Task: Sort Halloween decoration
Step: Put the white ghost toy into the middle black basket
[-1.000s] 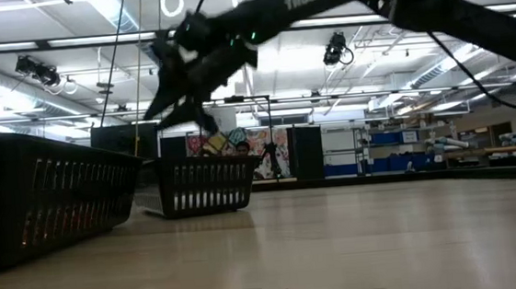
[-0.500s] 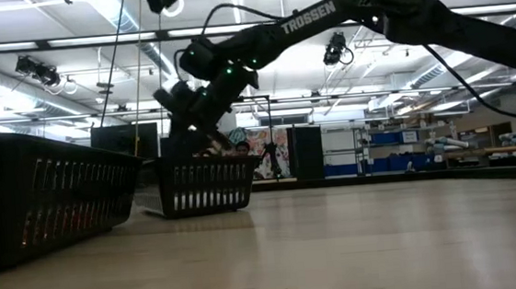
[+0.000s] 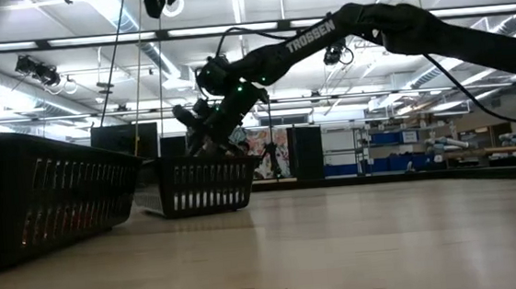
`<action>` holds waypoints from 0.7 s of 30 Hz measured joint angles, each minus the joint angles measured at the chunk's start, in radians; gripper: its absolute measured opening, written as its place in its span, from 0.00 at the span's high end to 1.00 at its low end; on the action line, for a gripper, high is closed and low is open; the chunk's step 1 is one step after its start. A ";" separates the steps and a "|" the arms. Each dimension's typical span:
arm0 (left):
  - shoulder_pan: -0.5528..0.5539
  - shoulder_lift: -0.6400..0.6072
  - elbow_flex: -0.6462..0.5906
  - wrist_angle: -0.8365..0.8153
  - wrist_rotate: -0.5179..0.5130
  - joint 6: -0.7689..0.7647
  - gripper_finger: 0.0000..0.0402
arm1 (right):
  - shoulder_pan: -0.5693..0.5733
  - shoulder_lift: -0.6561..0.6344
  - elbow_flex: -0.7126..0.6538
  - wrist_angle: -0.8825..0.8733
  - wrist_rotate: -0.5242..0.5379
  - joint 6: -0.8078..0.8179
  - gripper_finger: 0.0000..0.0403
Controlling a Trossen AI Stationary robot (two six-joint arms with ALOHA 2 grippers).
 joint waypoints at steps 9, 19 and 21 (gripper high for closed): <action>0.002 0.000 0.000 0.033 0.000 0.002 1.00 | 0.085 -0.010 -0.001 -0.006 0.003 0.072 0.82; 0.020 0.002 -0.037 -0.250 -0.062 0.158 1.00 | 0.019 -0.005 -0.001 -0.027 -0.129 0.254 0.85; 0.043 0.002 -0.102 -0.248 -0.086 0.133 1.00 | 0.015 -0.021 -0.002 -0.055 -0.187 0.246 0.86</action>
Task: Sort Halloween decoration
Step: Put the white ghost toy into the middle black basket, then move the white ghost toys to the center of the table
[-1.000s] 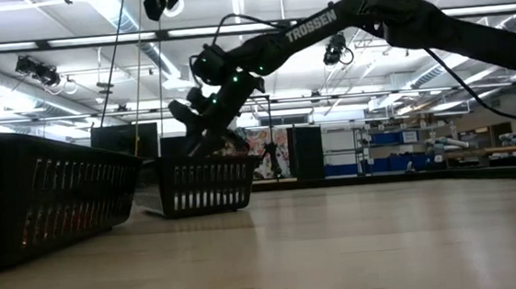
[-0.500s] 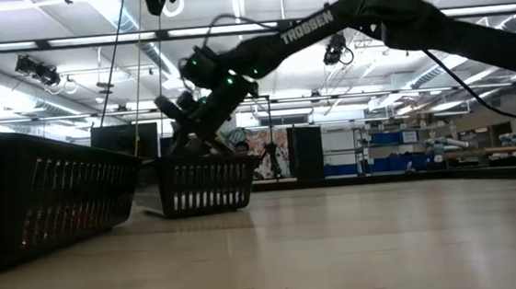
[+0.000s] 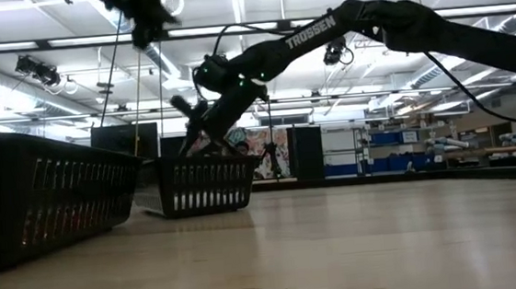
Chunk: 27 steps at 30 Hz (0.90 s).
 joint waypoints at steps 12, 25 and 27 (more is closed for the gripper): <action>0.013 0.038 -0.549 0.414 -0.230 -0.285 1.00 | 0.045 -0.260 -0.003 -0.644 0.258 -0.348 0.88; -0.142 0.331 -0.585 0.566 -0.598 -0.337 1.00 | 0.073 -0.406 0.003 -0.749 0.265 -0.434 0.88; -0.147 0.357 -0.585 0.597 -0.628 -0.329 1.00 | 0.076 -0.409 0.000 -0.760 0.284 -0.441 0.88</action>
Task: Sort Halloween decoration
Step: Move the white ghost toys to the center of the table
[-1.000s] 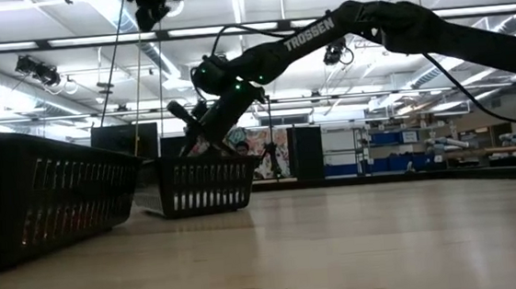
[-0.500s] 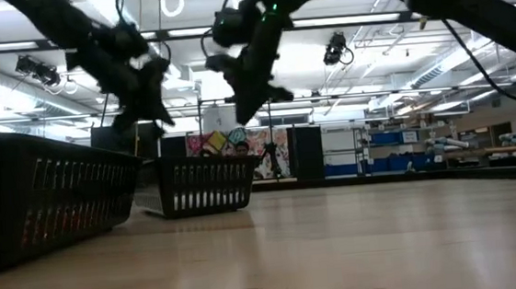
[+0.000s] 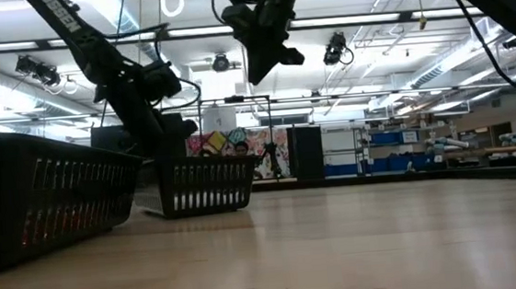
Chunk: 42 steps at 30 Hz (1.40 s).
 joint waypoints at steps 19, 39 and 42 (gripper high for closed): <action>-0.104 0.251 0.192 -0.079 -0.032 0.061 1.00 | 0.035 -0.075 0.001 -0.138 0.052 -0.072 0.88; -0.229 0.141 0.275 -0.434 0.269 0.012 1.00 | 0.029 -0.126 0.001 -0.140 0.079 -0.127 0.88; -0.217 0.086 0.269 -0.472 0.271 0.063 1.00 | 0.029 -0.128 0.000 -0.139 0.089 -0.144 0.88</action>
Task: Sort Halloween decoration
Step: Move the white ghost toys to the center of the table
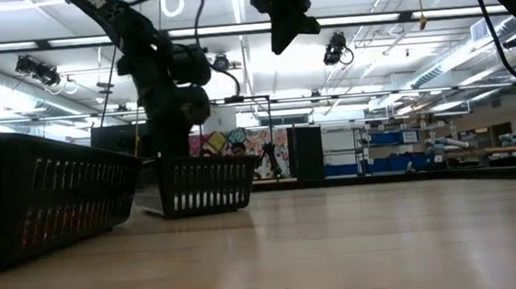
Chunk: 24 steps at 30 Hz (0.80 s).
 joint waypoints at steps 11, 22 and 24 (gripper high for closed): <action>-0.040 -0.095 -0.205 0.146 0.095 0.004 1.00 | 0.063 -0.111 -0.443 0.353 -0.051 -0.014 0.89; -0.169 -0.070 -0.202 0.242 0.087 -0.041 1.00 | 0.076 -0.225 -0.886 0.835 -0.175 0.073 0.90; -0.188 -0.067 -0.203 0.244 0.083 -0.049 1.00 | 0.064 -0.195 -0.877 0.849 -0.197 0.072 0.90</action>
